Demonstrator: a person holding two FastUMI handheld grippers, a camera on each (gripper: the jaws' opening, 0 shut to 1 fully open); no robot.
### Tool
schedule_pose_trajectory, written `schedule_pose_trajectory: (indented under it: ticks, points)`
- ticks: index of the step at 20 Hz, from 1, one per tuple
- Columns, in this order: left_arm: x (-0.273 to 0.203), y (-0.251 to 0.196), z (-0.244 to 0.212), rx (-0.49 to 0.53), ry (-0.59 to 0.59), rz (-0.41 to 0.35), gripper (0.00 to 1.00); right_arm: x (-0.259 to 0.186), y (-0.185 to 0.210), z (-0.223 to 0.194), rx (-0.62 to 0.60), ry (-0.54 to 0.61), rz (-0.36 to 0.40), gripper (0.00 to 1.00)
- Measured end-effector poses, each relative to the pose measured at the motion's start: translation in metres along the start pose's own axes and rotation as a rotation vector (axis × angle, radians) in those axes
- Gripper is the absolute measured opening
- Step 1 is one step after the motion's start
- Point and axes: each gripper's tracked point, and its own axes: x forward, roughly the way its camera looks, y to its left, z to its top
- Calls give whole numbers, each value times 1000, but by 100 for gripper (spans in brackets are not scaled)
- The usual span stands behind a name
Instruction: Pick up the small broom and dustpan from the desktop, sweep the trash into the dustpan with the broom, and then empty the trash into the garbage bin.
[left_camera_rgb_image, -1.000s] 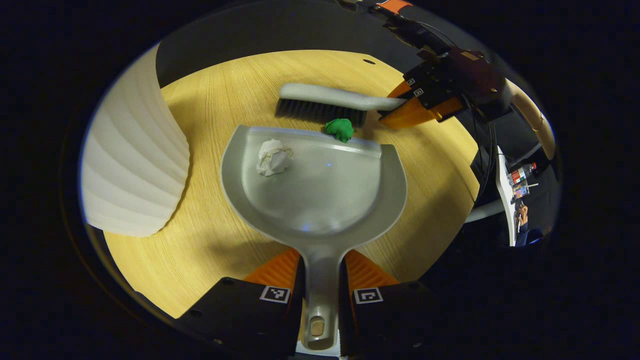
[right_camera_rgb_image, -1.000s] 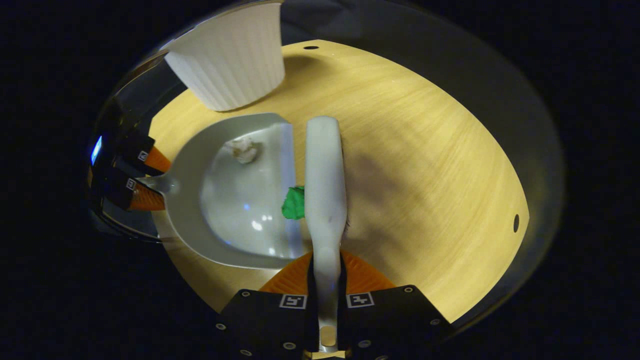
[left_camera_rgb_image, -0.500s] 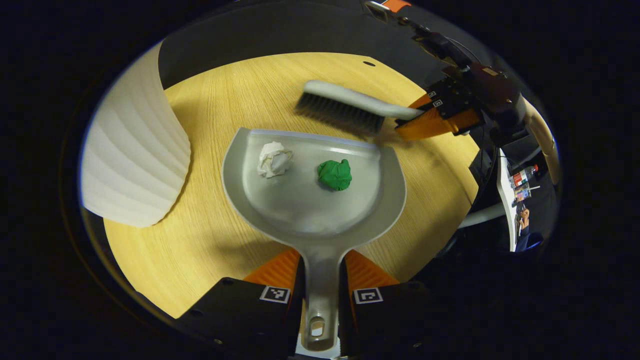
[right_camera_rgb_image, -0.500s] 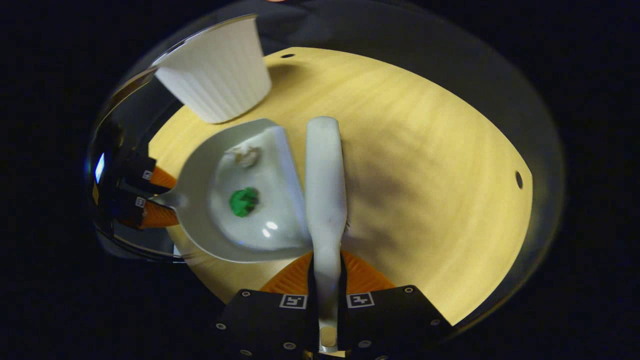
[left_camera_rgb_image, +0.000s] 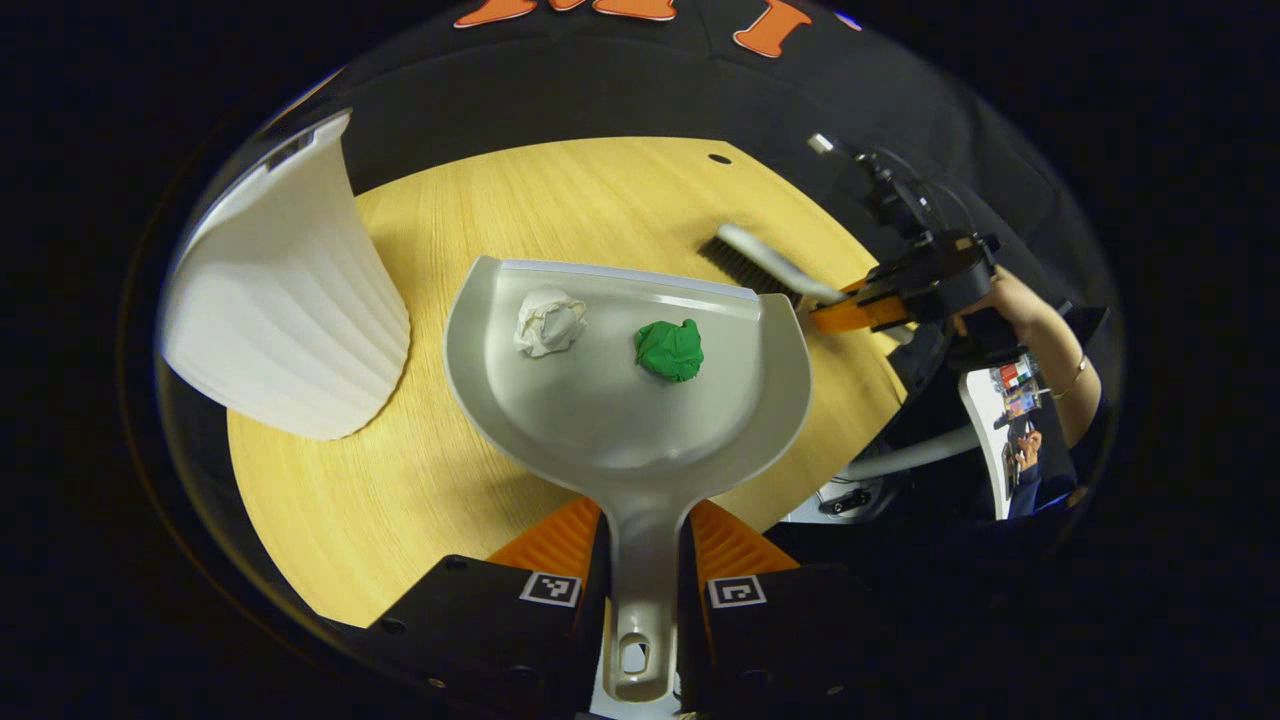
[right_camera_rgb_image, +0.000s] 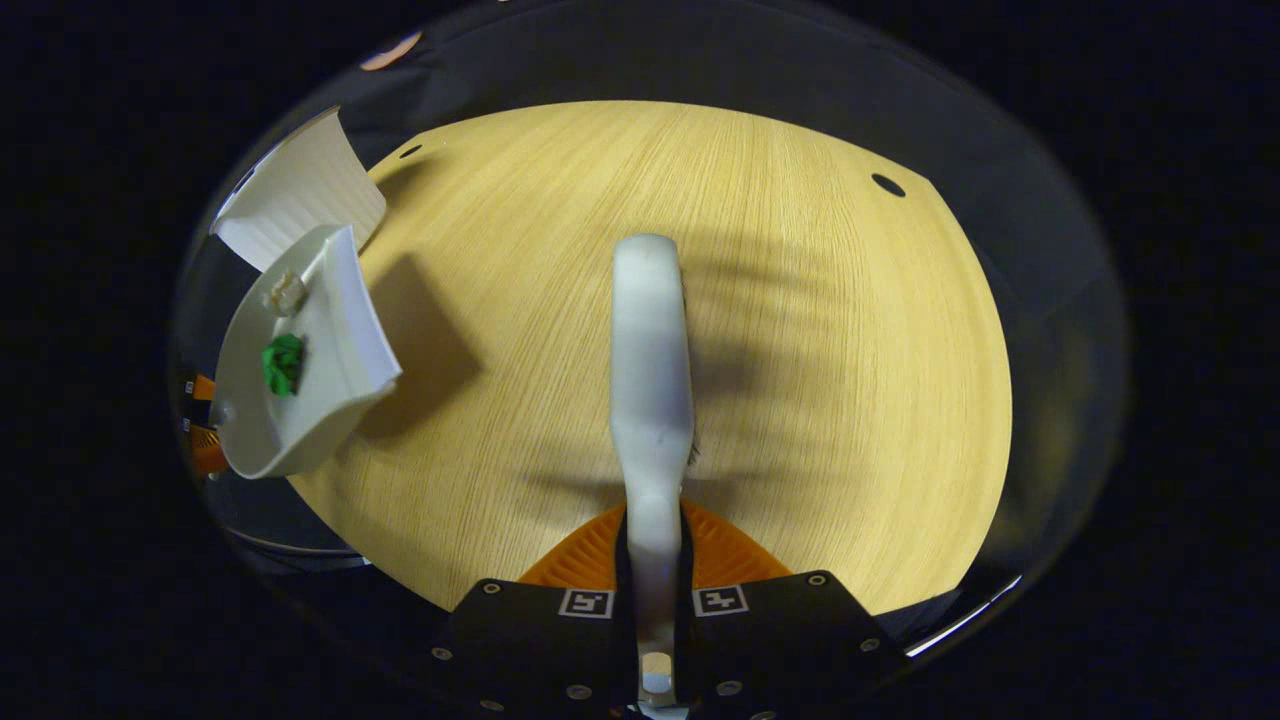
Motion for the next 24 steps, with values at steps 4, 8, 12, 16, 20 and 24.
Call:
schedule_pose_trajectory:
  ticks: [4,8,12,16,20,24]
  points:
    - [-31,2,17,59,13,-60,32,16,5,46,15,-18,20,14]
    - [-100,-9,72,69,-49,-66,32,8,-9,42,14,-22,32,14]
    - [-151,4,118,63,-103,-34,32,19,0,70,7,-24,47,14]
    - [-191,62,146,-28,-135,73,32,16,-7,70,32,-31,60,14]
    - [-216,129,149,-71,-155,259,32,14,-10,71,21,-23,77,14]
    - [-235,202,120,-119,-94,418,32,14,-10,73,7,-17,91,14]
